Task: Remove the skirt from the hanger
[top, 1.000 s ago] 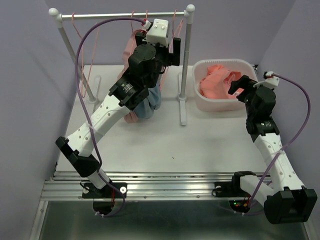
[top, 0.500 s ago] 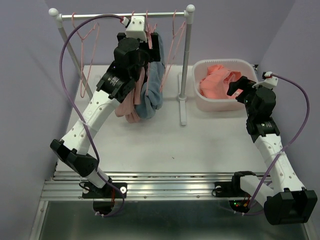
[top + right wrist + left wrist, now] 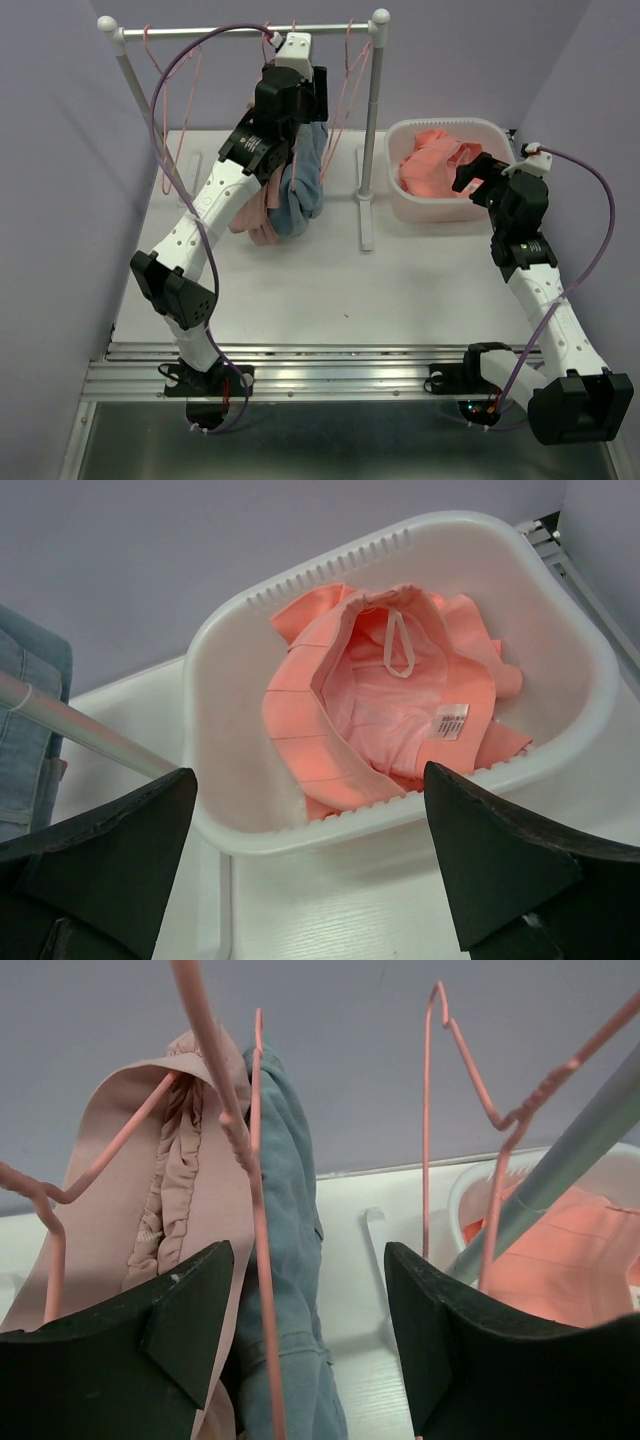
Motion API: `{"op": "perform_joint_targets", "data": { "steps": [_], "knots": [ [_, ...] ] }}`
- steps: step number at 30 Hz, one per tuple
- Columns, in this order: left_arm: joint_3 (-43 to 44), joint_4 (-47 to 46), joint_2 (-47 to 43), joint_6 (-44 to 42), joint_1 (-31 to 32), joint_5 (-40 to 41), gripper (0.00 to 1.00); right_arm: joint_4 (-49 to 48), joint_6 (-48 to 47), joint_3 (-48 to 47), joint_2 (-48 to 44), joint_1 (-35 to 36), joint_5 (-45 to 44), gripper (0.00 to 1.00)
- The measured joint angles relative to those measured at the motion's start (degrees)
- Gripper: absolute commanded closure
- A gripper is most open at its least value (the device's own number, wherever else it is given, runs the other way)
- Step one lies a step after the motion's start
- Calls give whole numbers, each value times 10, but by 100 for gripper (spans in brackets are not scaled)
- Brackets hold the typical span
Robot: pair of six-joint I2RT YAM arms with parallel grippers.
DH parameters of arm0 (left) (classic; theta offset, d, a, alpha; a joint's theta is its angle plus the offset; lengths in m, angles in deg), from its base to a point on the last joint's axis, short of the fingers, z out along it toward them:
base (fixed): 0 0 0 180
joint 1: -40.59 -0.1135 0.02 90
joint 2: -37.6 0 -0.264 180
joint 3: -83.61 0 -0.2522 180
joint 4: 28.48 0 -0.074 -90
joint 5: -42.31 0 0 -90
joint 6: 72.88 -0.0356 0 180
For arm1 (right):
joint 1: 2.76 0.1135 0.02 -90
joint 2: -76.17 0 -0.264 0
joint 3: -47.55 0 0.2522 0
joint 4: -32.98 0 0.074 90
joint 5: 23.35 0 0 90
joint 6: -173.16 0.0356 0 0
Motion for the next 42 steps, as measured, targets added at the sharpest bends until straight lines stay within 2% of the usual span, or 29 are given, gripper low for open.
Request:
{"op": "perform_joint_targets", "data": {
  "steps": [3, 5, 11, 15, 16, 18, 19, 42],
  "knots": [
    [10, 0, 12, -1, -5, 5, 36, 0, 0, 0, 0, 0, 0, 0],
    [16, 0, 16, -3, -6, 10, 47, 0, 0, 0, 0, 0, 0, 0],
    [55, -1, 44, -9, -10, 22, 63, 0, 0, 0, 0, 0, -1, 0],
    [60, 0, 54, -11, -11, 26, 66, 0, 0, 0, 0, 0, -4, 0],
    [60, 0, 56, -11, -11, 26, 71, 0, 0, 0, 0, 0, -5, 0],
    [63, 0, 62, -12, -13, 29, 88, 0, -1, 0, 0, 0, -6, 0],
    [64, 1, 64, -13, -13, 31, 100, 0, -1, 0, 0, 0, -7, 0],
    [68, -1, 60, -45, 0, 22, 100, 0, -4, 0, -2, 0, -13, 0]
  ]
}}
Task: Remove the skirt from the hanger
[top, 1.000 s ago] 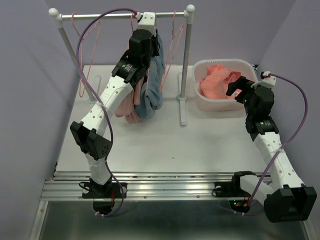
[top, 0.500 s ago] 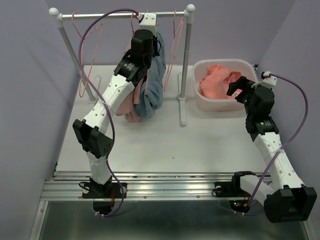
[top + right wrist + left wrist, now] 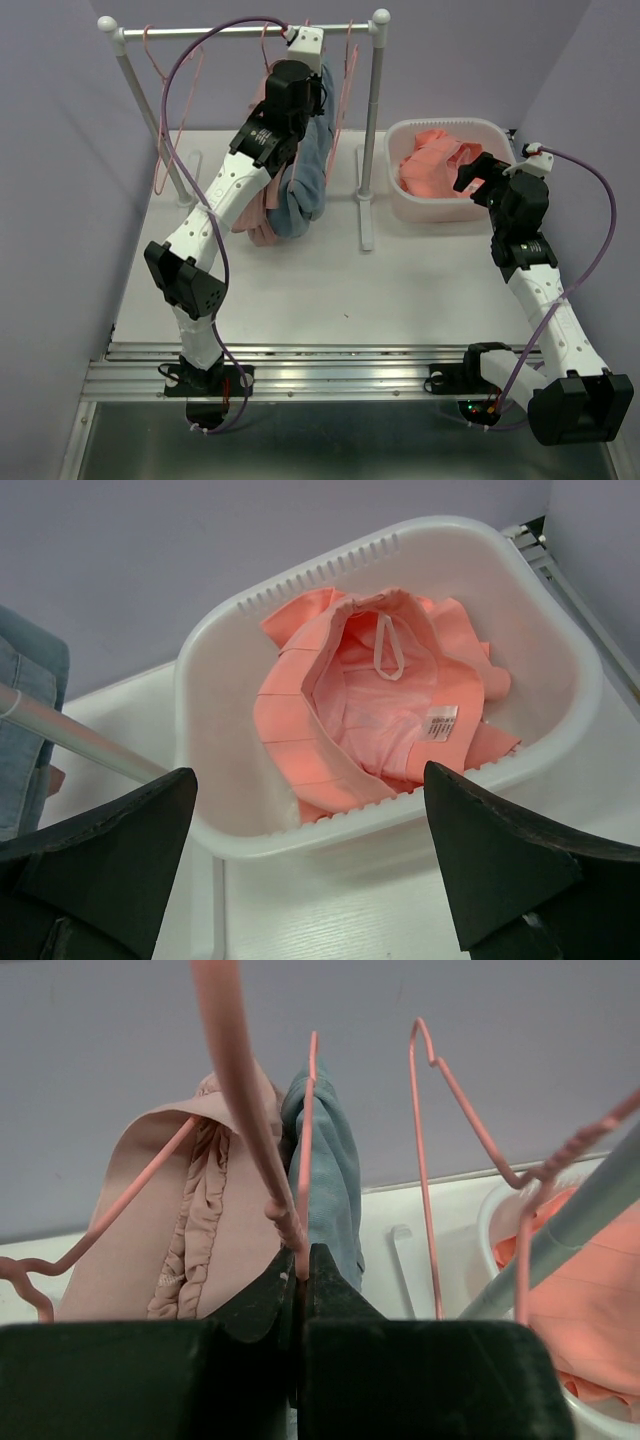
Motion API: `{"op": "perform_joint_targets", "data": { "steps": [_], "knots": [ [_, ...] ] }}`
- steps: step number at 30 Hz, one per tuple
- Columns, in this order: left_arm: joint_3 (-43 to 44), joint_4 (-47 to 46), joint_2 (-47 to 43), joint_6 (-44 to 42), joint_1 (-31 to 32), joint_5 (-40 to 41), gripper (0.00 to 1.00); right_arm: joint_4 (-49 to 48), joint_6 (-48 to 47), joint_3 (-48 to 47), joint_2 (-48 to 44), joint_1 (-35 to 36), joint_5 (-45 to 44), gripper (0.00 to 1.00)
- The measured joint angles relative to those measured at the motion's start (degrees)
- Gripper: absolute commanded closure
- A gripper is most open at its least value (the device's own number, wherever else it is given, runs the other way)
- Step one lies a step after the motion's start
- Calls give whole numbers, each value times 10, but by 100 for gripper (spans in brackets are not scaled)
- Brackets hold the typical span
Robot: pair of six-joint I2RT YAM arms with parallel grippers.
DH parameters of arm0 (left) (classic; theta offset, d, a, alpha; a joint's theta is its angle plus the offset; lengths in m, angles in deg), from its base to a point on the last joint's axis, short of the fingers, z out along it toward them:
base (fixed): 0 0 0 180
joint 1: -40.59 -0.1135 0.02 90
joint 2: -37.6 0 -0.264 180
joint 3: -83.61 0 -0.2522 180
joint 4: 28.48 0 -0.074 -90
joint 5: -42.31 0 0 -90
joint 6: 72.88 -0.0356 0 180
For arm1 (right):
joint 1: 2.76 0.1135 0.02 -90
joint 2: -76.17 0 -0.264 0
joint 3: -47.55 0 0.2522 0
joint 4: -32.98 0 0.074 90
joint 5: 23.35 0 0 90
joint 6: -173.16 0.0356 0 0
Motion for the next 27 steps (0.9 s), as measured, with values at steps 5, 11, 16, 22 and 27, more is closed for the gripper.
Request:
{"op": "perform_joint_targets", "data": {
  "steps": [5, 11, 16, 22, 27],
  "knots": [
    [0, -1, -11, -19, 19, 16, 100, 0, 0, 0, 0, 0, 0, 0],
    [4, -9, -27, -29, 26, 25, 100, 0, 0, 0, 0, 0, 0, 0],
    [5, -17, -40, -30, 26, 24, 100, 0, 0, 0, 0, 0, 0, 0],
    [-32, -27, -77, -28, 29, 23, 100, 0, -3, 0, 0, 0, 0, 0],
    [-111, -45, -143, -19, 38, 25, 100, 0, -7, 0, 0, 0, 7, 0]
  ]
}}
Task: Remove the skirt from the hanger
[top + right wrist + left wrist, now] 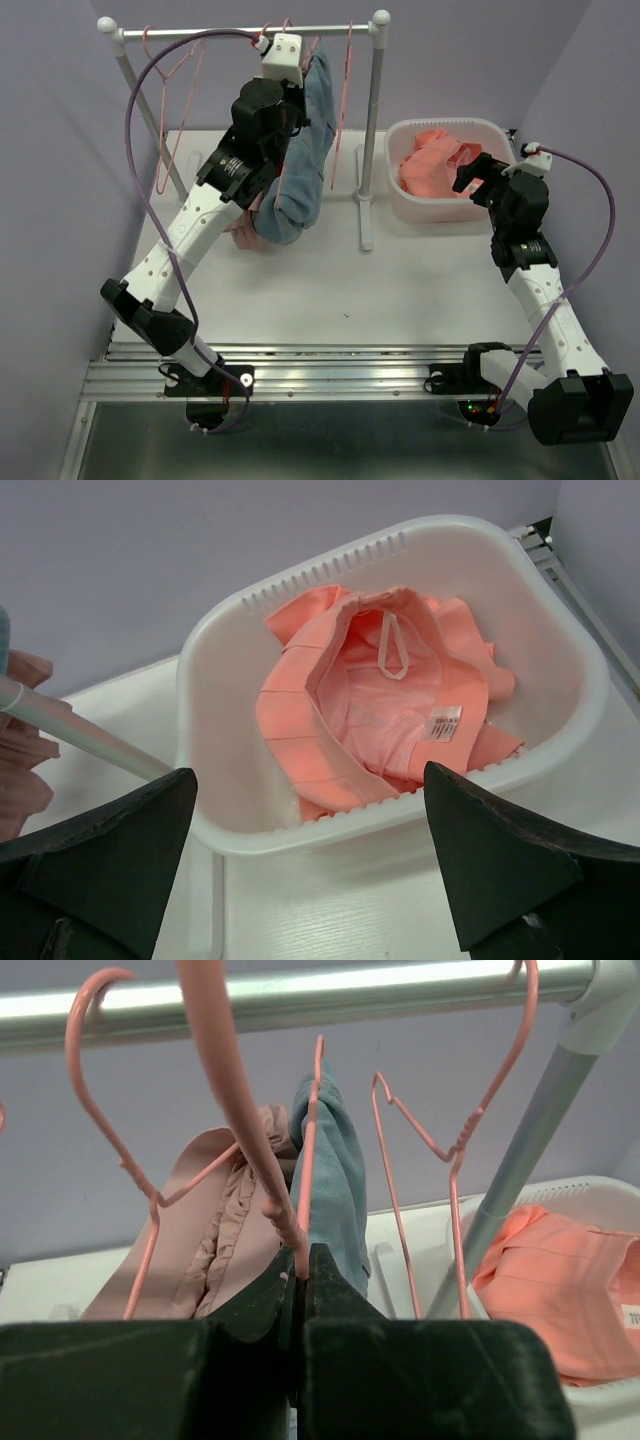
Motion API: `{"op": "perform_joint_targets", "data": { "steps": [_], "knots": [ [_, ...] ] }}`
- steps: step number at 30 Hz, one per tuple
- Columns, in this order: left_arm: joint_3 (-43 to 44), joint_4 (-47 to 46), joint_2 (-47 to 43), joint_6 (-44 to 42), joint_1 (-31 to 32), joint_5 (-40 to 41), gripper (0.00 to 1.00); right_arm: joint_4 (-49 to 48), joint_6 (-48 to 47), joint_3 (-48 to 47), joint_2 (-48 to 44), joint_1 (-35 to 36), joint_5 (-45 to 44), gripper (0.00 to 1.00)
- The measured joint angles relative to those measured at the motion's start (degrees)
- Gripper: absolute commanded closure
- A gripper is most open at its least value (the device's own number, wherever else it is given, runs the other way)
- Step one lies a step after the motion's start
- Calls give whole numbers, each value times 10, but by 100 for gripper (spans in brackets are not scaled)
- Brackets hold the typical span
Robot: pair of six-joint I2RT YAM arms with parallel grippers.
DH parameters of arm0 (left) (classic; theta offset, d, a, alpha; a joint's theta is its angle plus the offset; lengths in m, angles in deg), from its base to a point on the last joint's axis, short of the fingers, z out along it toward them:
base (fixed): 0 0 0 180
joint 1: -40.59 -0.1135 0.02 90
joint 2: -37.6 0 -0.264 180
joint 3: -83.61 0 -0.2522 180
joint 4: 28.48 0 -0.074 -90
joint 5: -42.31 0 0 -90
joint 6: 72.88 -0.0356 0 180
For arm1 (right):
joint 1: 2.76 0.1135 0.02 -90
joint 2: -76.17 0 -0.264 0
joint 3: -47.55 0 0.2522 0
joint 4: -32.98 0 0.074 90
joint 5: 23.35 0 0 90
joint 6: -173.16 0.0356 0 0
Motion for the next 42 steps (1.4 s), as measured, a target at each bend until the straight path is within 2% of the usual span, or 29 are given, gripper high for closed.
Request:
{"op": "perform_joint_targets", "data": {
  "steps": [9, 17, 19, 22, 33, 38, 42],
  "knots": [
    [-193, -48, -126, 44, 25, 4, 100, 0, -6, 0, 1, 0, 38, 0],
    [-351, -63, -214, 100, 66, 45, 100, -1, -4, 42, -11, 17, 122, 0],
    [-381, -64, -230, 116, 74, 54, 100, 1, -6, 65, -20, 57, 126, 0],
    [-414, -60, -248, 139, 79, 64, 100, 3, -11, 92, -29, 159, 119, 0],
    [-458, -52, -268, 212, 80, 100, 100, -55, -108, 194, -32, 512, 130, 0],
    [-469, -48, -278, 233, 80, 100, 100, -120, -154, 188, 22, 597, 145, 0],
    [-480, -44, -292, 246, 81, 99, 100, -164, -174, 170, 103, 622, 126, 0]
  ]
}}
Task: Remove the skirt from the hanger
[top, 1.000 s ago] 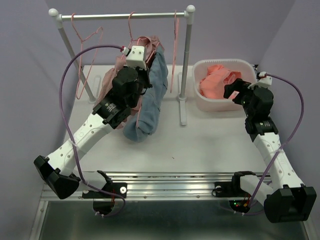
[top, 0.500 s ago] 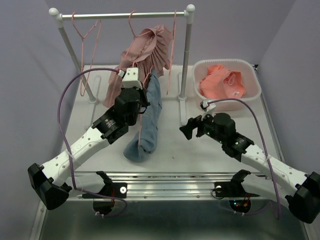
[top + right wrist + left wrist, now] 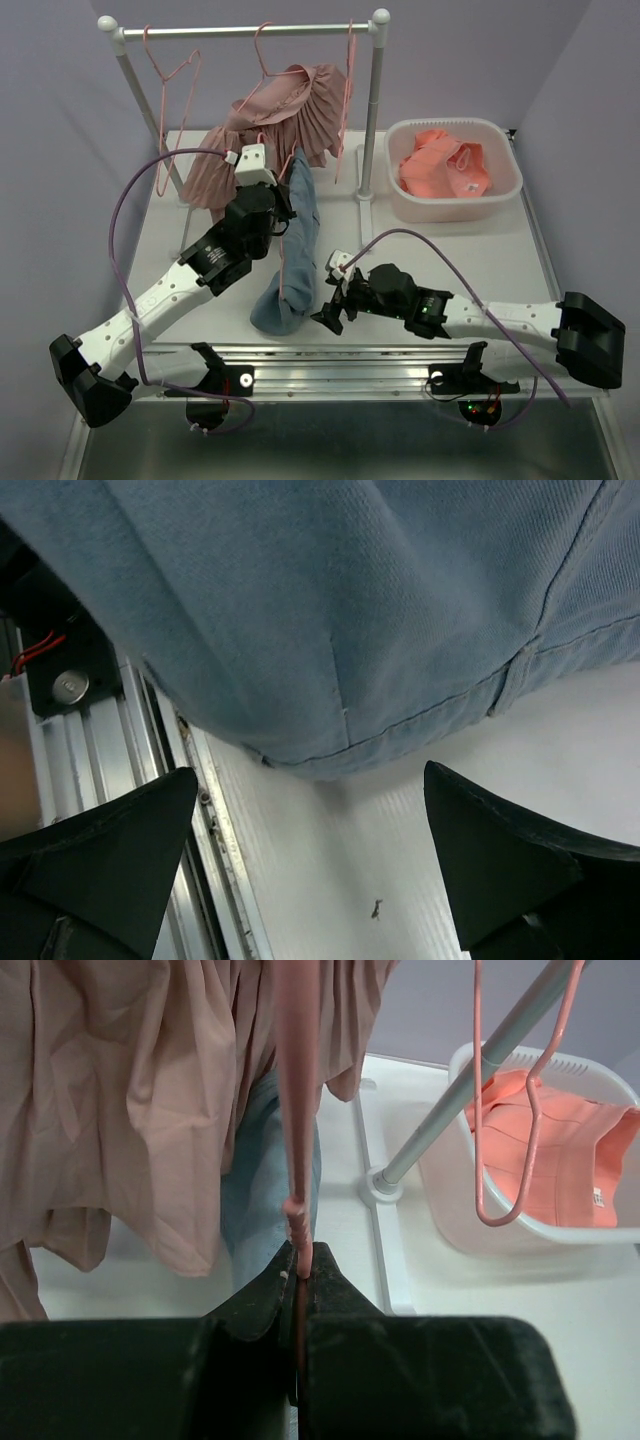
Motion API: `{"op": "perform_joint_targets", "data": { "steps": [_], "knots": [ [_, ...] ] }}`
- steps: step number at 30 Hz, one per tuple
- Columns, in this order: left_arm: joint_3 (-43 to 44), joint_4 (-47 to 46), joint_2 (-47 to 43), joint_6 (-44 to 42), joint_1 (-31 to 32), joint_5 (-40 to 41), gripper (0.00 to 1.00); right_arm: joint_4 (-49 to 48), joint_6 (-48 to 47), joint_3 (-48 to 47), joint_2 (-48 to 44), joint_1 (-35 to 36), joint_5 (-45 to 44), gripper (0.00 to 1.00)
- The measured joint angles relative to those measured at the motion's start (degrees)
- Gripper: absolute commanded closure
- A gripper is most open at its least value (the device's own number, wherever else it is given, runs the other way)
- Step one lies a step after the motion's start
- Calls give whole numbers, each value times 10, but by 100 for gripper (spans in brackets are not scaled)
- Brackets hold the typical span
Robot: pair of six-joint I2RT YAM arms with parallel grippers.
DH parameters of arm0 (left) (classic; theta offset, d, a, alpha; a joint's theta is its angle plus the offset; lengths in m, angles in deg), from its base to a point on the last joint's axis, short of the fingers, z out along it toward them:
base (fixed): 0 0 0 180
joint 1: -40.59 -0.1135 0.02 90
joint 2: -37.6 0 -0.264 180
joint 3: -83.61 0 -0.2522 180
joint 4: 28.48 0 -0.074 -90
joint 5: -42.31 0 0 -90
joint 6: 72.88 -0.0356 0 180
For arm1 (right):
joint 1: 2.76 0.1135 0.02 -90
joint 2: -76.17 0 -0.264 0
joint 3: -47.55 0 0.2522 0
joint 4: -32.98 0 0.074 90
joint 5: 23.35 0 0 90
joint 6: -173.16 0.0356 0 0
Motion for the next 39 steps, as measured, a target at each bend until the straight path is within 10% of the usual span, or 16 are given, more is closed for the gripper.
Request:
{"op": "perform_joint_targets", "data": {
  "steps": [11, 20, 39],
  "knots": [
    [-21, 2, -16, 17, 3, -14, 100, -101, -6, -52, 119, 8, -40, 6],
    [-35, 0, -26, 28, 3, -15, 100, -131, -9, -53, 141, 25, 9, 99],
    [-136, 5, -35, 98, 2, 20, 100, -1, 76, -67, -34, 31, -405, 99]
  ]
}}
